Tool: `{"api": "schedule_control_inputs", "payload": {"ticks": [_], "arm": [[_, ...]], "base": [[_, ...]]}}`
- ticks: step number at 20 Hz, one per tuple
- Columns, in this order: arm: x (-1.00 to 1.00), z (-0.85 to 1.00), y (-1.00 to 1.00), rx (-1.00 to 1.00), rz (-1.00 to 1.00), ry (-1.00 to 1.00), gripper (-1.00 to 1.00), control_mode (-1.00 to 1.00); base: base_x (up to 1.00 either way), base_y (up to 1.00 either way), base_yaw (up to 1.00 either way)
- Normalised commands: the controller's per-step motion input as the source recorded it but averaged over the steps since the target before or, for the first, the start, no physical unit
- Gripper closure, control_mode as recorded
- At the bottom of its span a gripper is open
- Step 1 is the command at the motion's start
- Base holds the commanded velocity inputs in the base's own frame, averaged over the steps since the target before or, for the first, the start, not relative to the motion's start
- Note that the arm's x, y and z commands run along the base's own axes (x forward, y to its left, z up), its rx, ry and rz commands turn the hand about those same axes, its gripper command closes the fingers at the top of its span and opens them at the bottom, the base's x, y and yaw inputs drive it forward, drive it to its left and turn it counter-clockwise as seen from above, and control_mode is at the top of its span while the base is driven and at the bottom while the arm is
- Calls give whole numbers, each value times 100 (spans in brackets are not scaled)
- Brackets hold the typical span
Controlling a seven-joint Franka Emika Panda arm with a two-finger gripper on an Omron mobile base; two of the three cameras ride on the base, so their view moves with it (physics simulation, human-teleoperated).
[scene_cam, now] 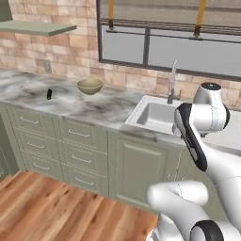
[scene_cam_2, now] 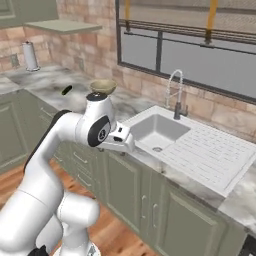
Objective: Place the two vegetables and bowl onto the tray for setting up a vegetable dip station.
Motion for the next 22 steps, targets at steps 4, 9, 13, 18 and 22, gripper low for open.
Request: {"api": "schedule_control_inputs", "payload": {"ticks": [4,9,13,18,22], "arm": [[0,0,0,0,0,0,-100,100],[0,0,0,0,0,0,-100,100],[0,0,0,0,0,0,-100,100],[0,0,0,0,0,0,-100,100],[0,0,0,0,0,0,-100,100]], "base": [[47,100,-3],[71,100,-5],[80,100,-5],[70,75,-1],[76,37,-11]]}}
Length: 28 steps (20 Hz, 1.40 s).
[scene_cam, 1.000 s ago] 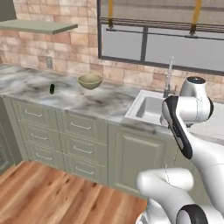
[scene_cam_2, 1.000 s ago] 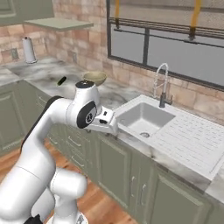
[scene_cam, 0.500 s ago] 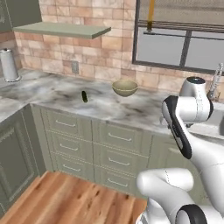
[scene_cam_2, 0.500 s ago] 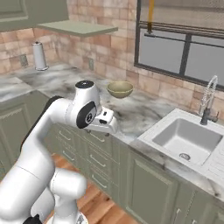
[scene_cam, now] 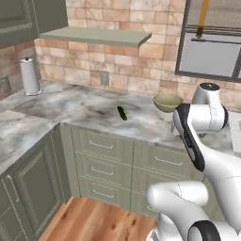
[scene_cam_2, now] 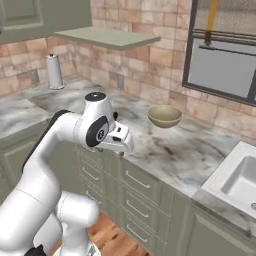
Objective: Place the two vegetables and bowl onto the tray for setting up a vegetable dip station.
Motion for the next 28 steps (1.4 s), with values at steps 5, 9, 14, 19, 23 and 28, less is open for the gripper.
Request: {"api": "schedule_control_inputs", "payload": {"ticks": [5,9,14,19,23,28], "arm": [[0,0,0,0,0,0,-100,100],[0,0,0,0,0,0,-100,100],[0,0,0,0,0,0,-100,100],[0,0,0,0,0,0,-100,100],[0,0,0,0,0,0,-100,100],[0,0,0,0,0,0,-100,100]], "base": [[75,36,-16],[61,16,-21],[46,3,-25],[49,25,-32],[25,50,-31],[22,64,-34]]}}
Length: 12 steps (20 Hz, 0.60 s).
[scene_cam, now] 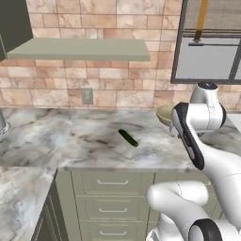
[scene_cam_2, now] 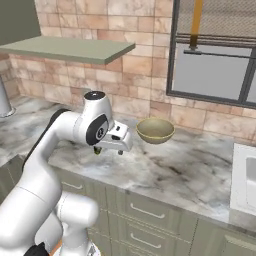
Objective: Place the two vegetables and bowl onto the tray for setting up a vegetable dip station.
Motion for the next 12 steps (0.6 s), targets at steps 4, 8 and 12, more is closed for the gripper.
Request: {"api": "schedule_control_inputs", "payload": {"ticks": [4,8,12], "arm": [[0,0,0,0,0,0,-100,100],[0,0,0,0,0,0,-100,100],[0,0,0,0,0,0,-100,100]], "base": [[38,43,-30],[44,5,-24],[40,-1,-15]]}}
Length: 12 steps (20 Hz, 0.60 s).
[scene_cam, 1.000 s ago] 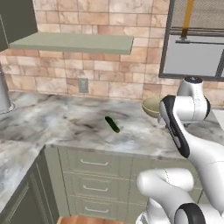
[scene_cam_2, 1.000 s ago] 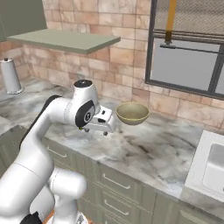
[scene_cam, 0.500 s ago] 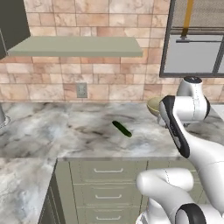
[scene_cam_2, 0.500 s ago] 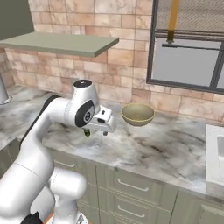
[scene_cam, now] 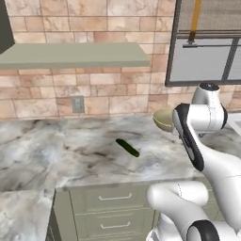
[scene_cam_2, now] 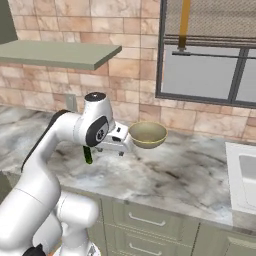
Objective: Place the two vegetables and bowl onto the tray for setting up a vegetable dip station.
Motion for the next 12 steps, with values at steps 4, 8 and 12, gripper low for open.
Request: {"api": "schedule_control_inputs", "payload": {"ticks": [4,8,12], "arm": [[0,0,0,0,0,0,-100,100],[0,0,0,0,0,0,-100,100],[0,0,0,0,0,0,-100,100]], "base": [[44,0,-22],[39,0,-25],[34,2,-24]]}}
